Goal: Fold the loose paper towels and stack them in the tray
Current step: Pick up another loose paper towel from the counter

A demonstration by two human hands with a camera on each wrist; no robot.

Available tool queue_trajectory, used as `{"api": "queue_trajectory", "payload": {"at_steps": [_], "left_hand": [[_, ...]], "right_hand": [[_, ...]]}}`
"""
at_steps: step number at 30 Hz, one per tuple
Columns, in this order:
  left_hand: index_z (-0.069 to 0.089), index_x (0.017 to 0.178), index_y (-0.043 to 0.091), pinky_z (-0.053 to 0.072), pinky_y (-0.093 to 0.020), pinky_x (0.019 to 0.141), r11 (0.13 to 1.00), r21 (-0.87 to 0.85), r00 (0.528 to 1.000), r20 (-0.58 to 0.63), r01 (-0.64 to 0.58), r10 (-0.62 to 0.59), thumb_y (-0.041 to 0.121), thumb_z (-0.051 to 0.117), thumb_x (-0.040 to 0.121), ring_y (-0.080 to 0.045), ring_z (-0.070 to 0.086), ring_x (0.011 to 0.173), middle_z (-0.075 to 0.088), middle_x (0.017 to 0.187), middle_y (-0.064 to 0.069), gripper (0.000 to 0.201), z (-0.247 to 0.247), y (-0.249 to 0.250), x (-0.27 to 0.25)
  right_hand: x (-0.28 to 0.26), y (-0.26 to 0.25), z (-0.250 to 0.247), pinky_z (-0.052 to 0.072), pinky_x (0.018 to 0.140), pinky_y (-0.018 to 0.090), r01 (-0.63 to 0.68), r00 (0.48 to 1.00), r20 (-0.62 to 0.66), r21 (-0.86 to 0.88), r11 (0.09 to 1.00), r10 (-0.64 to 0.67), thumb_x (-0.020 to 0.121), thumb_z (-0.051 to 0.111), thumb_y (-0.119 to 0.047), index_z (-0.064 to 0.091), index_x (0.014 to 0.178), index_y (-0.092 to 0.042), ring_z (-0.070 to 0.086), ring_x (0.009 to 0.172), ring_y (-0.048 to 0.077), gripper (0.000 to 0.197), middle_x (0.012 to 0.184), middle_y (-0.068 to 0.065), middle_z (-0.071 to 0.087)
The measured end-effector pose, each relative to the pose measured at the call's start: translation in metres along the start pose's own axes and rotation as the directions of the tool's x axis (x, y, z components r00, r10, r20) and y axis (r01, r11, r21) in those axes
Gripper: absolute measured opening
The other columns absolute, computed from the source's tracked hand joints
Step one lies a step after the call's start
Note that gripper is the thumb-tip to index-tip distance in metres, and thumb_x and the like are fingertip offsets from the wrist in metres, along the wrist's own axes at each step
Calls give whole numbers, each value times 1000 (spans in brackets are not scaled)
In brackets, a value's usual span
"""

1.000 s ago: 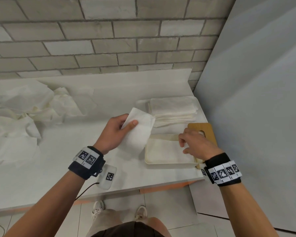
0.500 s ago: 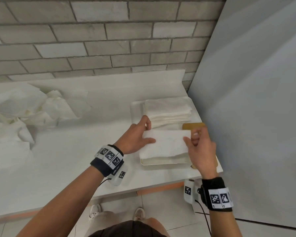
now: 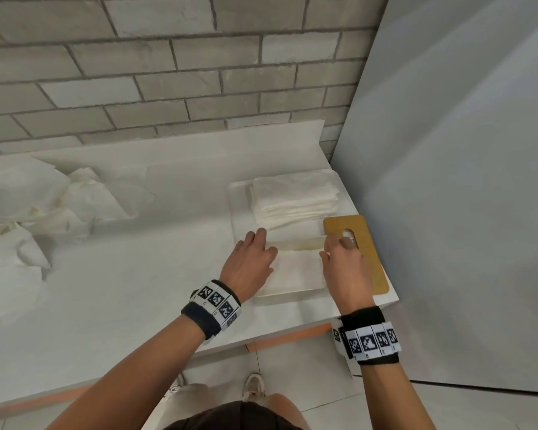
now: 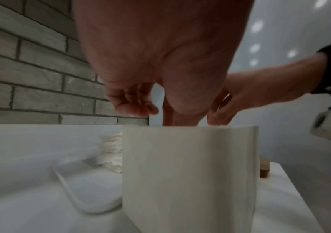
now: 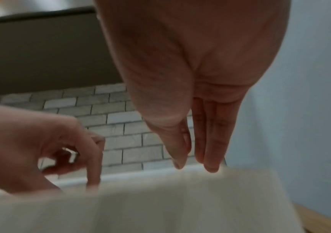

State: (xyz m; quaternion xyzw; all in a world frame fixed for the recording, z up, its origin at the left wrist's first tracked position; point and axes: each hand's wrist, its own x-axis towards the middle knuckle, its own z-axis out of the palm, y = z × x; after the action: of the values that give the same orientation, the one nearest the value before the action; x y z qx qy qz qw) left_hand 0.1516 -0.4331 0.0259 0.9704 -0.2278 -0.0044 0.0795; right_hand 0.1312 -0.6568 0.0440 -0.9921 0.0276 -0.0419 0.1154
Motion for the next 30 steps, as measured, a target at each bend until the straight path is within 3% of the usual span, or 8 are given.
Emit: {"api": "queue_trajectory", "payload": {"at_steps": [2, 7, 11, 15, 18, 21, 25, 30], "left_hand": [[73, 98, 12, 54, -42, 74, 995, -57, 996, -34, -84, 82, 22, 83, 88, -27, 54, 94, 52, 107, -6, 17, -8, 4, 4], [68, 108, 6, 50, -38, 77, 982, 68, 894, 428, -177, 132, 9, 76, 90, -32, 62, 109, 55, 123, -10, 20, -16, 15, 20], [66, 120, -1, 46, -36, 77, 948, 234, 881, 466, -214, 83, 1, 60, 99, -37, 65, 109, 60, 123, -13, 22, -11, 15, 25], [67, 118, 5, 43, -39, 70, 938, 274, 876, 479, -214, 60, -2, 66, 93, -32, 65, 102, 57, 120, -10, 27, 0, 20, 25], [67, 114, 4, 41, -38, 69, 944, 233, 895, 431, -234, 115, -5, 66, 91, -32, 66, 100, 59, 117, -11, 26, -7, 15, 23], [64, 111, 16, 44, -37, 70, 984, -86, 957, 236, -156, 172, 16, 70, 97, -28, 64, 98, 60, 118, -3, 16, -34, -10, 5], [63, 99, 32, 54, -33, 72, 898, -438, 976, -185, 27, -119, 40, 64, 100, -12, 65, 86, 63, 100, 15, 9, -66, -97, -42], [68, 105, 24, 57, -45, 81, 891, -228, 891, -146, 392, -430, 21, 69, 94, -34, 66, 102, 68, 107, -5, 12, -66, -273, -71]], "right_hand": [[0, -10, -10, 50, 65, 37, 36, 999, 8, 79, 996, -36, 104, 67, -23, 61, 111, -15, 67, 83, 31, 12, 103, 7, 63], [13, -23, 11, 52, 98, 39, -43, 851, 523, -13, 999, 44, 92, 82, -44, 58, 124, -28, 58, 115, 29, 43, 127, 5, 48], [23, -15, 24, 53, 107, 42, -125, 828, 545, -52, 991, 133, 86, 91, -26, 53, 132, -15, 56, 126, 34, 60, 141, 15, 39], [21, -17, 37, 50, 107, 38, -34, 866, 484, -188, 982, 122, 98, 73, -14, 55, 136, -10, 53, 131, 33, 42, 144, 19, 46], [21, -22, 34, 50, 107, 39, -48, 879, 457, -203, 978, 138, 99, 71, -16, 54, 138, -11, 54, 131, 33, 43, 145, 17, 48], [15, -32, 14, 55, 96, 42, -126, 909, 383, -123, 984, 164, 97, 74, -23, 57, 129, -17, 59, 123, 32, 37, 134, 10, 52], [-10, -78, -15, 54, 71, 38, -87, 996, -11, 201, 976, 91, 98, 76, -24, 63, 111, -24, 66, 93, 26, 19, 114, 2, 63], [-25, -173, 10, 46, 70, 28, 55, 995, -104, 463, 885, -8, 100, 72, -21, 61, 100, -34, 62, 87, 8, 17, 99, -10, 67]]}}
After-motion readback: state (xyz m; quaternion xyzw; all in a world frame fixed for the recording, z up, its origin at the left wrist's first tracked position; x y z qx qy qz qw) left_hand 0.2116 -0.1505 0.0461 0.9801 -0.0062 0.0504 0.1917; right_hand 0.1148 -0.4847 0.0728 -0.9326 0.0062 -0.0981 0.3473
